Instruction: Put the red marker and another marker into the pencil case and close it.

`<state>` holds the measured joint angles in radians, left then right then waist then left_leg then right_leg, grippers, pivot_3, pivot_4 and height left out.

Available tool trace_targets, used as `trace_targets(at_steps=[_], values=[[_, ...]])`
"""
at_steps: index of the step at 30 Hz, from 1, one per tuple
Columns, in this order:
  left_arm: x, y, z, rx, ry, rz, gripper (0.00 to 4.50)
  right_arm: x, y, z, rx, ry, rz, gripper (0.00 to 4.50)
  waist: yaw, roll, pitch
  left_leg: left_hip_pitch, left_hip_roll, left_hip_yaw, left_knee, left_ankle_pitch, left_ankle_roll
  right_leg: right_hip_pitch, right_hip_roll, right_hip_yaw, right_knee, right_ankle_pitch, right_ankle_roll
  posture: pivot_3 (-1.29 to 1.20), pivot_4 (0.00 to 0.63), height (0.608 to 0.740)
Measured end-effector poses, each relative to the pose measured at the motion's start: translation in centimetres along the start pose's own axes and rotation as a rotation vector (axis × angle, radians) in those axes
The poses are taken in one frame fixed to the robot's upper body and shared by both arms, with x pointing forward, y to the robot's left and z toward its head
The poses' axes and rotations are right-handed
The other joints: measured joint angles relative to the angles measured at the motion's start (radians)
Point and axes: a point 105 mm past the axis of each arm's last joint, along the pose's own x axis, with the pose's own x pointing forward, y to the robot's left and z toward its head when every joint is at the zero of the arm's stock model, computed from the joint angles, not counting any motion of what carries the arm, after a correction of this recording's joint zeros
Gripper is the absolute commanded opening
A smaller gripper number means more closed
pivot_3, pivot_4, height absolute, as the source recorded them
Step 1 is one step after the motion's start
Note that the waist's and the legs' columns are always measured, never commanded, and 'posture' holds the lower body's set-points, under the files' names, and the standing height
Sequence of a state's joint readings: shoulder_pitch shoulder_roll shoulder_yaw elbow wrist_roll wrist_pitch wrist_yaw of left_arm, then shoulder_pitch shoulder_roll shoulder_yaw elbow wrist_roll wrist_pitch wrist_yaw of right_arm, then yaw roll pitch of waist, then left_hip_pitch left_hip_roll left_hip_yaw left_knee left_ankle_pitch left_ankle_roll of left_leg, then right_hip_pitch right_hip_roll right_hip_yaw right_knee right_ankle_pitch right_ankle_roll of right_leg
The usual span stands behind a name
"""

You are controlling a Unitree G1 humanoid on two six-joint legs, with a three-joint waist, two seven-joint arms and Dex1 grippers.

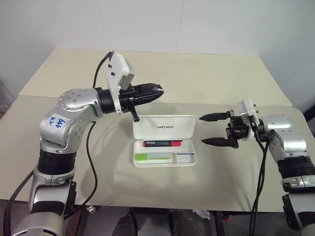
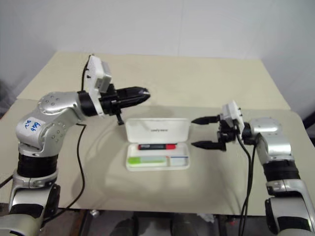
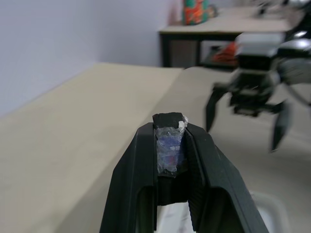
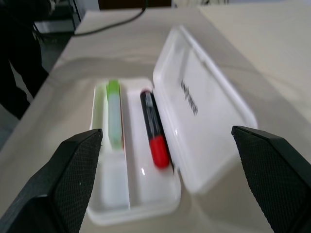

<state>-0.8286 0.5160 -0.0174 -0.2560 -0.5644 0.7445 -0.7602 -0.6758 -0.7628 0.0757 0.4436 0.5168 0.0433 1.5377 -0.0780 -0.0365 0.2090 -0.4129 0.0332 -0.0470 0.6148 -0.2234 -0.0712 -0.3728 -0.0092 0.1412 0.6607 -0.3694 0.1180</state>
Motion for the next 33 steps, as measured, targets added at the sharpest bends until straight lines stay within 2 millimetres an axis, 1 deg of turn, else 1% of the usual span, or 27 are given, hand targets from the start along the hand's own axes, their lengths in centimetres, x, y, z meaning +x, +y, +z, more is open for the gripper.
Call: trace_targets(at_steps=[3,5,8,10,12,13,17,18,22,24,28,33], values=[[1.4,-2.2,0.3,-0.048,-0.037,-0.102,0.40,-0.5,0.2,-0.7,0.016,0.004,-0.010,4.50,0.001,0.000,0.000,0.000,0.000,0.000,0.001,0.000,0.000,0.001,0.000,0.001,0.000,0.000,0.001,0.00,0.150,0.740],[1.8,-3.2,0.2,-0.053,-0.041,-0.143,0.40,-0.9,0.2,-1.1,0.022,0.013,-0.024,4.50,-0.001,0.000,0.000,0.001,0.000,0.000,0.001,0.000,0.000,0.001,0.000,0.001,0.000,0.000,0.001,0.00,0.150,0.740],[2.3,-4.8,-1.5,-0.092,-0.003,-0.214,0.40,-1.7,0.2,-1.9,0.038,0.034,-0.047,4.50,-0.002,0.001,0.001,0.006,0.000,0.000,0.001,0.000,0.001,0.007,0.001,0.001,-0.001,0.000,0.001,0.00,0.150,0.740],[2.6,-5.3,-2.4,-0.122,0.015,-0.234,0.40,-2.0,0.2,-2.2,0.040,0.049,-0.054,4.50,-0.004,0.001,0.001,0.007,0.000,0.000,0.002,0.000,0.001,0.009,0.001,0.001,-0.001,0.001,0.002,0.00,0.150,0.740],[2.7,-5.7,-3.0,-0.127,0.035,-0.248,0.40,-2.1,0.2,-2.5,0.042,0.059,-0.059,4.50,-0.004,0.002,0.001,0.008,-0.001,0.000,0.003,0.000,0.001,0.011,0.001,0.001,-0.002,0.001,0.002,0.00,0.150,0.740],[2.8,-5.9,-3.7,-0.124,0.060,-0.254,0.40,-2.2,0.3,-2.7,0.045,0.062,-0.061,4.50,-0.003,0.002,0.001,0.009,-0.001,-0.001,0.003,0.000,0.002,0.012,0.001,0.001,-0.003,0.001,0.002,0.00,0.150,0.740],[3.2,-5.9,-7.4,-0.186,0.173,-0.237,0.40,-2.4,0.5,-3.1,0.059,0.066,-0.070,4.50,-0.001,0.002,0.002,0.008,-0.002,-0.001,0.005,-0.001,0.003,0.013,0.000,0.001,-0.004,0.002,0.004,0.00,0.150,0.740],[3.3,-5.8,-7.9,-0.194,0.188,-0.233,0.40,-2.4,0.6,-3.2,0.063,0.067,-0.070,4.50,0.000,0.002,0.002,0.008,-0.002,-0.001,0.006,-0.001,0.004,0.013,0.000,0.001,-0.004,0.002,0.004,0.00,0.150,0.740],[4.3,-5.7,-8.7,-0.216,0.191,-0.221,0.40,-2.6,0.7,-3.4,0.067,0.067,-0.078,4.50,0.002,0.003,0.002,0.008,-0.002,-0.001,0.006,-0.001,0.004,0.014,0.000,0.001,-0.004,0.002,0.004,0.00,0.150,0.740],[5.1,-5.7,-9.6,-0.236,0.201,-0.208,0.40,-3.0,0.8,-3.4,0.069,0.066,-0.088,4.50,0.004,0.003,0.002,0.008,-0.002,-0.001,0.007,-0.002,0.004,0.014,0.000,0.001,-0.004,0.002,0.004,0.00,0.150,0.740],[5.8,-5.5,-11.0,-0.258,0.232,-0.183,0.40,-3.4,1.2,-3.4,0.089,0.043,-0.099,4.50,0.011,0.003,0.002,0.007,-0.002,-0.001,0.007,-0.002,0.005,0.014,0.000,0.001,-0.004,0.002,0.004,0.00,0.150,0.740],[6.3,-5.8,-11.1,-0.258,0.225,-0.199,0.40,-3.2,1.5,-2.9,0.095,0.010,-0.084,4.50,0.013,0.004,0.003,0.008,-0.002,-0.001,0.007,-0.002,0.005,0.014,0.000,0.001,-0.004,0.002,0.005,0.00,0.150,0.740]])
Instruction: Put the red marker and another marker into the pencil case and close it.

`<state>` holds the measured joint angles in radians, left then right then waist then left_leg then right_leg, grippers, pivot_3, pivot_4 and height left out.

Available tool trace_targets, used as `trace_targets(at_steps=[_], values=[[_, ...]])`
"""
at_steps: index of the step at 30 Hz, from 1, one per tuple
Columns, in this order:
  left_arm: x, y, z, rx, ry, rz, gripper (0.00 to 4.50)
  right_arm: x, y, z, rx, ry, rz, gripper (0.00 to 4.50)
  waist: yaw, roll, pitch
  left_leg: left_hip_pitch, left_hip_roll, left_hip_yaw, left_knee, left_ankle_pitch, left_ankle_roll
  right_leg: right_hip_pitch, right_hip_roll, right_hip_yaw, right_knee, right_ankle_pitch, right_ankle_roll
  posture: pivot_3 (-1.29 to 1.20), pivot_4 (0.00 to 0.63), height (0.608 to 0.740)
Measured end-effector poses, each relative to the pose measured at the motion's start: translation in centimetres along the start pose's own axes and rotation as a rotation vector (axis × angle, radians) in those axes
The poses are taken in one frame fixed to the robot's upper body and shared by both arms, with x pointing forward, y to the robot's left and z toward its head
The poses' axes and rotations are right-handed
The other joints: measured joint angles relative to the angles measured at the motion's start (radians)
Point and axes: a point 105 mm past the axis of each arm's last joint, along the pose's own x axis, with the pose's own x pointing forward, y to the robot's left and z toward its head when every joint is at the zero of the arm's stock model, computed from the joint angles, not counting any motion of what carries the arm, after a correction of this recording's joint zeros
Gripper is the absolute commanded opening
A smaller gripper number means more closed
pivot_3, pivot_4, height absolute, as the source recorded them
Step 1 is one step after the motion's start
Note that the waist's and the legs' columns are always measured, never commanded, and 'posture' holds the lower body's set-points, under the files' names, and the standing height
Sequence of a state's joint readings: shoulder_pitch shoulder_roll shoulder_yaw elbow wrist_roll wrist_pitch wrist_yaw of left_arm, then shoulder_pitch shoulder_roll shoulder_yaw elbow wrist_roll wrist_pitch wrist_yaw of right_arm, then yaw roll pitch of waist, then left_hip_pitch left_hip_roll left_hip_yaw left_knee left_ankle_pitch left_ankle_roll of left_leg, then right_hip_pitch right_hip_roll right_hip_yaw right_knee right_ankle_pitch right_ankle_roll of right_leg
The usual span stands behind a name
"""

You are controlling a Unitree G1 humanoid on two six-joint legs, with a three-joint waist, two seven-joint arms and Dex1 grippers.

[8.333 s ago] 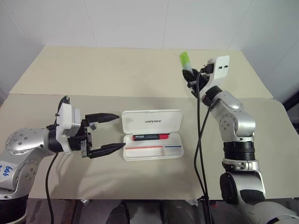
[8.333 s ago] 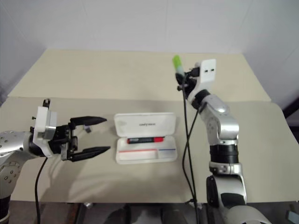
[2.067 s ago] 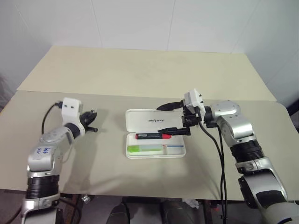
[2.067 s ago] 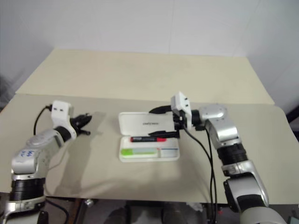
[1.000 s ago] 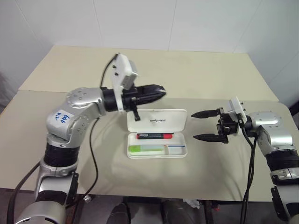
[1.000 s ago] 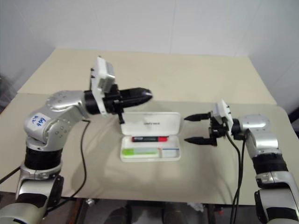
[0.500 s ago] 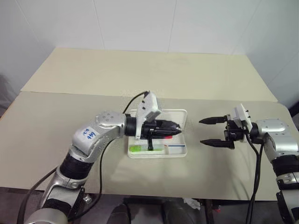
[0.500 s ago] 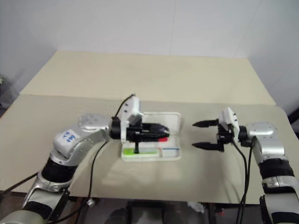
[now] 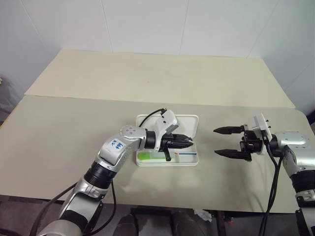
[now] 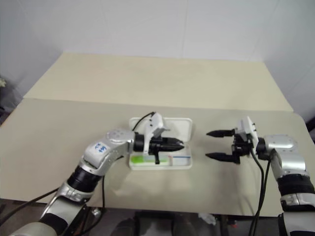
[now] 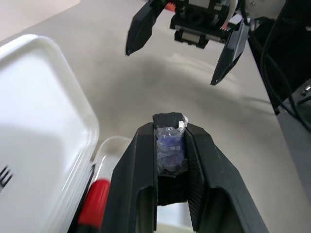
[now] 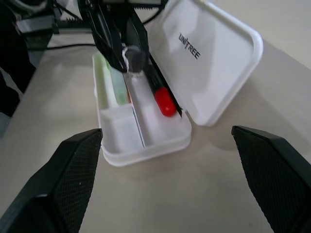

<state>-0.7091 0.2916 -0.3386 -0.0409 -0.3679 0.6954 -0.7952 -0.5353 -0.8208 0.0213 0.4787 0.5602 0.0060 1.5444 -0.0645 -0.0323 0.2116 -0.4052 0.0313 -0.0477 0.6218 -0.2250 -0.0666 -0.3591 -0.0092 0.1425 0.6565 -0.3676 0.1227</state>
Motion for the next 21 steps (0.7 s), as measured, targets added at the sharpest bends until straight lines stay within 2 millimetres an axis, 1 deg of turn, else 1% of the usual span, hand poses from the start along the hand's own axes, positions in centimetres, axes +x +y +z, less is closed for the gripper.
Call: trace_targets(at_steps=[4,8,11,17,21], values=[[0.8,0.1,-0.8,-0.009,0.038,-0.011,0.40,0.0,0.1,0.0,0.010,0.001,-0.002,4.50,0.009,0.000,0.000,0.000,-0.001,0.000,0.001,0.000,0.000,0.000,0.000,0.000,0.000,0.000,0.000,0.00,0.150,0.740],[1.1,-0.2,-0.7,-0.001,0.045,-0.034,0.40,0.0,0.3,0.1,0.000,0.005,0.000,4.50,0.011,0.000,0.000,-0.001,0.000,0.000,0.000,0.000,0.000,0.000,0.000,0.000,-0.001,0.000,0.001,0.00,0.150,0.740],[1.2,-0.5,-0.8,-0.001,0.065,-0.040,0.40,-0.1,0.6,-0.2,0.017,0.008,-0.002,4.50,0.011,0.000,0.000,-0.001,0.000,0.000,0.000,0.000,0.001,0.000,0.000,0.000,-0.001,0.000,0.001,0.00,0.150,0.740],[1.7,-1.7,-0.9,0.001,0.067,-0.054,0.40,0.0,0.6,-0.4,0.021,0.011,-0.003,4.50,0.010,0.000,0.000,-0.001,0.000,0.000,0.000,0.000,0.001,0.000,0.000,0.000,-0.001,0.000,0.001,0.00,0.150,0.740],[1.8,-1.9,-1.3,-0.010,0.080,-0.051,0.40,0.2,0.6,-0.5,0.024,0.013,-0.002,4.50,0.010,0.001,0.000,-0.001,0.000,0.000,0.001,0.000,0.001,0.000,0.000,0.000,-0.001,0.000,0.001,0.00,0.150,0.740]])
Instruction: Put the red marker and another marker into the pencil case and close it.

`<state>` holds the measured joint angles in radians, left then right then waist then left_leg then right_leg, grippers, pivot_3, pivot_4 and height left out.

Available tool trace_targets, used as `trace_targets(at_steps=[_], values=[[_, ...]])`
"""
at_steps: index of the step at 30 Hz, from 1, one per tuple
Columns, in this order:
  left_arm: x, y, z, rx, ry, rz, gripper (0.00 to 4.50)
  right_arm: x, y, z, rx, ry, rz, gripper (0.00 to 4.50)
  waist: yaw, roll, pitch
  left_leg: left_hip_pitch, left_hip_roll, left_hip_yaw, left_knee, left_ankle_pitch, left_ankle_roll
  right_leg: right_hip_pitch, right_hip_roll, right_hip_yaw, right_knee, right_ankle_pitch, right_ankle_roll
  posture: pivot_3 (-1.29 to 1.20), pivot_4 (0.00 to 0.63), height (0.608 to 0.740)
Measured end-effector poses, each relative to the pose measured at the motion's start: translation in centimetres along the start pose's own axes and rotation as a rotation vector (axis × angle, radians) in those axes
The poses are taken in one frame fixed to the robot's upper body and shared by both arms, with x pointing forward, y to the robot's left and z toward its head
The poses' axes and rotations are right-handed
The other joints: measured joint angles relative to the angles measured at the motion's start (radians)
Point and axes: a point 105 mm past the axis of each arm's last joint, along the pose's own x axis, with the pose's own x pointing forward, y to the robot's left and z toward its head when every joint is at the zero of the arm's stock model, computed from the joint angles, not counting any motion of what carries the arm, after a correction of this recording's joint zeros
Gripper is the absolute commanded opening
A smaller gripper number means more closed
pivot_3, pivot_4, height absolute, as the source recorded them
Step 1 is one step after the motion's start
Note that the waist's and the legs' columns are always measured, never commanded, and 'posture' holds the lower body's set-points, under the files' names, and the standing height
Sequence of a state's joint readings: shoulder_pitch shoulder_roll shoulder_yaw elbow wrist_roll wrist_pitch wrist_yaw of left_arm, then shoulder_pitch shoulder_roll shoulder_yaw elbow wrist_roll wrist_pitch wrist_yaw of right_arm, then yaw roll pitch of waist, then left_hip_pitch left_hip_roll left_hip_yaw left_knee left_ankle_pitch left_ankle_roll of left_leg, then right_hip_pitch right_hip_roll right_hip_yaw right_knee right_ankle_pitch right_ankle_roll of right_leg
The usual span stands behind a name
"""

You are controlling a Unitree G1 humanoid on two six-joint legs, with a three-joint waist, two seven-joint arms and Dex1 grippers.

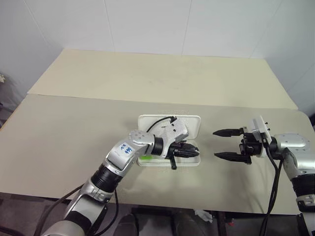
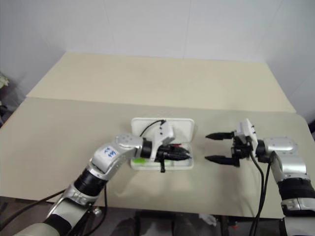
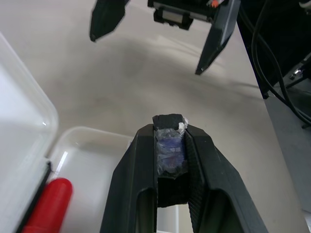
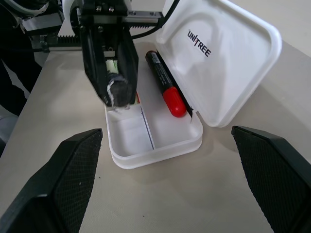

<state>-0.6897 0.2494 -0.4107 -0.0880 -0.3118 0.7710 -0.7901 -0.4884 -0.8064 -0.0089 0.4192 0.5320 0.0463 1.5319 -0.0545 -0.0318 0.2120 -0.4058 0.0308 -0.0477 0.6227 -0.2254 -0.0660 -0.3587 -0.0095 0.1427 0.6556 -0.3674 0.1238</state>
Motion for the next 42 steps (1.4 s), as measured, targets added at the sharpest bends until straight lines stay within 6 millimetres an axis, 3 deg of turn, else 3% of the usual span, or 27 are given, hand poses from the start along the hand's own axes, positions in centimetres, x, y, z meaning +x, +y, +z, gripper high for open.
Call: trace_targets(at_steps=[13,26,32,37,42], values=[[-0.2,0.1,-0.9,-0.009,0.039,0.037,0.40,0.3,-0.2,-0.5,0.012,0.009,-0.007,4.50,0.001,0.000,0.000,0.000,0.000,0.000,0.000,0.000,0.000,0.000,0.000,0.000,0.000,0.000,0.000,0.00,0.150,0.740],[0.0,0.0,-1.2,-0.011,0.051,0.033,4.49,0.3,-0.5,-0.7,0.017,0.007,-0.023,4.50,0.000,0.000,0.000,0.000,0.000,0.000,0.000,0.000,0.000,0.000,0.000,0.000,0.000,0.000,0.000,0.00,0.150,0.740],[-1.3,0.4,-0.2,0.021,0.019,0.067,4.49,0.1,-0.8,-0.4,0.009,0.004,-0.033,4.50,-0.002,0.001,0.000,0.000,0.000,0.000,0.000,0.000,0.000,0.000,0.000,0.000,0.000,0.000,0.000,0.00,0.150,0.740],[-4.6,1.1,2.4,0.115,-0.066,0.151,4.49,-0.2,-1.0,0.1,-0.002,-0.014,-0.046,4.50,-0.001,0.001,0.001,0.000,0.000,0.000,0.000,0.000,0.000,0.000,0.000,0.000,0.000,0.000,0.000,0.00,0.150,0.740],[-8.0,0.5,5.2,0.223,-0.192,0.180,4.49,0.0,-1.1,0.4,0.001,-0.042,-0.043,4.50,-0.001,0.002,0.001,0.000,0.000,0.000,0.000,0.000,0.000,0.000,0.000,0.000,0.000,0.000,0.000,0.00,0.150,0.740]])
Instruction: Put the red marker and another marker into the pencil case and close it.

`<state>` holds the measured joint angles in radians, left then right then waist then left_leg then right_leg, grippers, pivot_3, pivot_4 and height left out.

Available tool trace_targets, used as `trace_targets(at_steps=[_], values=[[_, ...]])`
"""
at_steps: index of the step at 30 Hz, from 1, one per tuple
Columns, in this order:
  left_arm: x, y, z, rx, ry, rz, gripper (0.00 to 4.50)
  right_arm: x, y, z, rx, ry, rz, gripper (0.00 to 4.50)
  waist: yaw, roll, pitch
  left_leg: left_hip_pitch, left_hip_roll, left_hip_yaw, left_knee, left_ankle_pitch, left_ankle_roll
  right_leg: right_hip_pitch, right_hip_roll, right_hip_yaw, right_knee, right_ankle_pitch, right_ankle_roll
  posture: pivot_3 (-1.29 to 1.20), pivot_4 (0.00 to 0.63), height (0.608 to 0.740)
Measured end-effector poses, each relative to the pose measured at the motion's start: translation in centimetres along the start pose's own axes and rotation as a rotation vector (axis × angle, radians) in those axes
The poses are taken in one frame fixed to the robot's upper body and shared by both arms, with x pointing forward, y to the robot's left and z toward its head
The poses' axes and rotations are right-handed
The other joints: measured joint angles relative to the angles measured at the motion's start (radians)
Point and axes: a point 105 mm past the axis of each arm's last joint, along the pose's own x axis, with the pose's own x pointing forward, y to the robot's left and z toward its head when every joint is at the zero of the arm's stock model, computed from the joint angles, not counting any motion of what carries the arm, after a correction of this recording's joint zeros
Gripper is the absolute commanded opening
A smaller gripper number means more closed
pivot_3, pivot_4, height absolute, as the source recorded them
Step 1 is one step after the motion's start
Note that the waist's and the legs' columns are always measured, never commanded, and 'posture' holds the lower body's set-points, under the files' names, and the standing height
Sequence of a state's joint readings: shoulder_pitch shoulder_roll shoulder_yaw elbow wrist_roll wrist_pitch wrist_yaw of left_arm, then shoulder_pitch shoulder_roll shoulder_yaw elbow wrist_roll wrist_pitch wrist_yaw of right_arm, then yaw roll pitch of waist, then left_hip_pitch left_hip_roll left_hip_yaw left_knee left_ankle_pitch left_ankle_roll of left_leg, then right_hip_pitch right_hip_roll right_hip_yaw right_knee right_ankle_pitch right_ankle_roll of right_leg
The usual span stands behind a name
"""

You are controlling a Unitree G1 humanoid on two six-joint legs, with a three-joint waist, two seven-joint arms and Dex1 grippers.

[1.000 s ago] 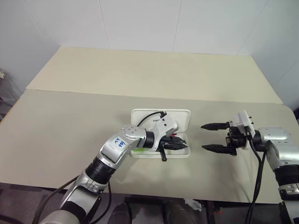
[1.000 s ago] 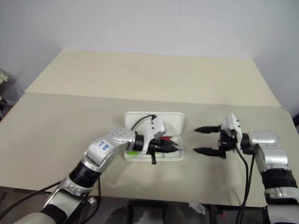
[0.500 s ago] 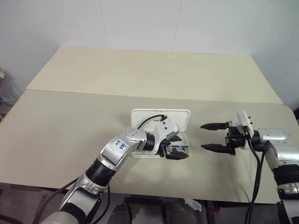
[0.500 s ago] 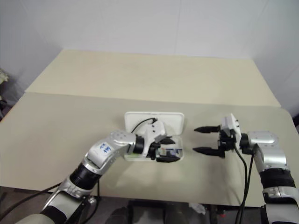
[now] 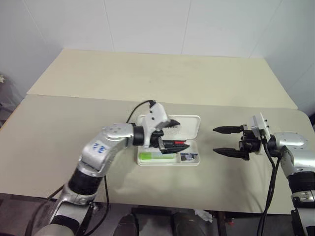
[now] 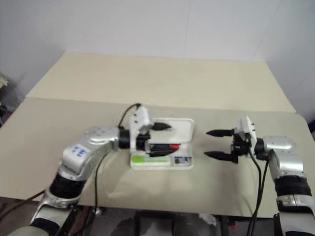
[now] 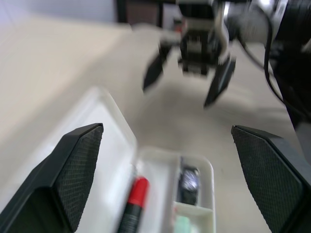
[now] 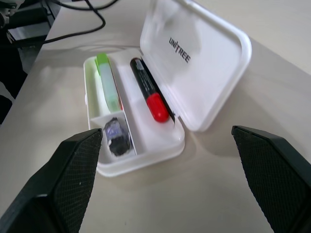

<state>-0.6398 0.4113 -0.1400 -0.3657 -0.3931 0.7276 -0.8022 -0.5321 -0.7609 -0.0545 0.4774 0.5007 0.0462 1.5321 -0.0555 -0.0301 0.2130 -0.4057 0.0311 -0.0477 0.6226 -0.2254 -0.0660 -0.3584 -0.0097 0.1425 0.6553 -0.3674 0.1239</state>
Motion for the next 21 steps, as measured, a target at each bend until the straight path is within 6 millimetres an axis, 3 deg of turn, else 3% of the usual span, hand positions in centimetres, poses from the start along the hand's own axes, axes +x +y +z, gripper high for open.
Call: trace_targets(at_steps=[9,12,21], values=[[-6.8,4.3,3.7,0.093,-0.063,0.255,4.49,0.5,-0.9,0.7,-0.008,-0.036,-0.006,4.50,-0.003,0.000,0.000,0.000,0.000,0.000,0.000,0.000,0.000,0.000,0.000,0.000,0.000,0.000,0.000,0.00,0.150,0.740],[-8.6,5.5,3.5,0.054,-0.060,0.321,3.85,0.6,-1.3,1.0,-0.005,-0.047,-0.013,4.50,-0.003,0.001,0.000,0.000,0.000,0.000,-0.001,0.000,0.000,0.000,0.000,0.000,-0.001,0.000,0.000,0.00,0.150,0.740],[-12.7,8.5,0.2,-0.150,-0.024,0.465,0.86,1.4,-2.0,1.6,-0.026,-0.068,-0.008,4.50,-0.004,0.001,0.001,0.000,0.000,0.000,-0.001,0.000,0.000,-0.001,0.000,0.000,0.000,0.000,0.000,0.00,0.150,0.740]])
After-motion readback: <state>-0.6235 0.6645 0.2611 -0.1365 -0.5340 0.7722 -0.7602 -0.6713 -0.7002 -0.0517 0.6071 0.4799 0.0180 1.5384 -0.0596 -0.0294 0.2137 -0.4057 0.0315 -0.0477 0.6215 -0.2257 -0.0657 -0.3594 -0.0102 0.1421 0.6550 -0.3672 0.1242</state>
